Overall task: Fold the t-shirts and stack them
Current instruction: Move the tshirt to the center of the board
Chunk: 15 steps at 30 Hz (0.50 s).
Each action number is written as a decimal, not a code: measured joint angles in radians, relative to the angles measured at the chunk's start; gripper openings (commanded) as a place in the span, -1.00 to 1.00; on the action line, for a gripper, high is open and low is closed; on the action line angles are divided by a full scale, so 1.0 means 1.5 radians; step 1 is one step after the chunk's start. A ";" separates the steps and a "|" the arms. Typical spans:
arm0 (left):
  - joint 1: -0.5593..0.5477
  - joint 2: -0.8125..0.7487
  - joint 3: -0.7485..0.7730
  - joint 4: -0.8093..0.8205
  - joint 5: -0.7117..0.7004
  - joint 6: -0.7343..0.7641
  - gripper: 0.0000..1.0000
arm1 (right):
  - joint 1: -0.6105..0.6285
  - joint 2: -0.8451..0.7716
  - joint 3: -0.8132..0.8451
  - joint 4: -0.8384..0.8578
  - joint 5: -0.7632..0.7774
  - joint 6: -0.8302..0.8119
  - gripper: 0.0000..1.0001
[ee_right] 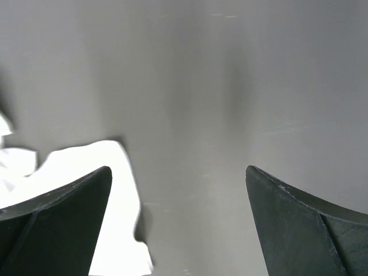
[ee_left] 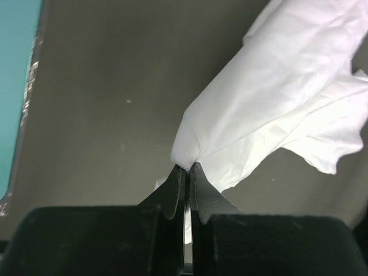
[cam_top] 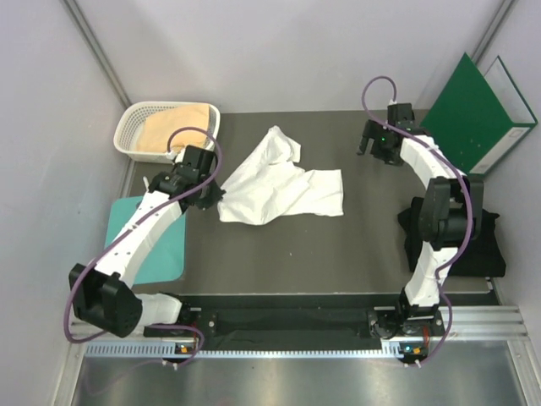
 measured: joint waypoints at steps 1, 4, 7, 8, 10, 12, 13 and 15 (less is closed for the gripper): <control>0.000 -0.001 0.000 -0.016 -0.008 -0.006 -1.00 | 0.005 0.003 0.003 0.004 -0.013 -0.002 0.99; 0.000 0.010 0.000 -0.062 -0.024 -0.026 -1.00 | 0.035 0.037 0.051 0.006 -0.052 -0.007 0.99; 0.000 0.044 0.000 -0.107 -0.035 -0.040 -1.00 | 0.084 0.108 0.141 0.013 -0.106 -0.009 0.99; 0.000 0.057 -0.001 -0.121 -0.037 -0.044 -1.00 | 0.099 0.135 0.176 0.013 -0.125 -0.010 0.99; 0.000 0.081 -0.001 -0.145 -0.044 -0.049 -1.00 | 0.121 0.187 0.240 0.014 -0.159 -0.010 0.97; 0.001 0.097 -0.004 -0.163 -0.054 -0.056 -1.00 | 0.137 0.229 0.287 0.017 -0.188 -0.001 0.96; 0.004 0.103 -0.006 -0.172 -0.057 -0.063 -1.00 | 0.143 0.247 0.304 0.017 -0.200 0.004 0.91; 0.015 0.105 -0.018 -0.187 -0.062 -0.073 -1.00 | 0.148 0.277 0.329 0.019 -0.220 0.018 0.89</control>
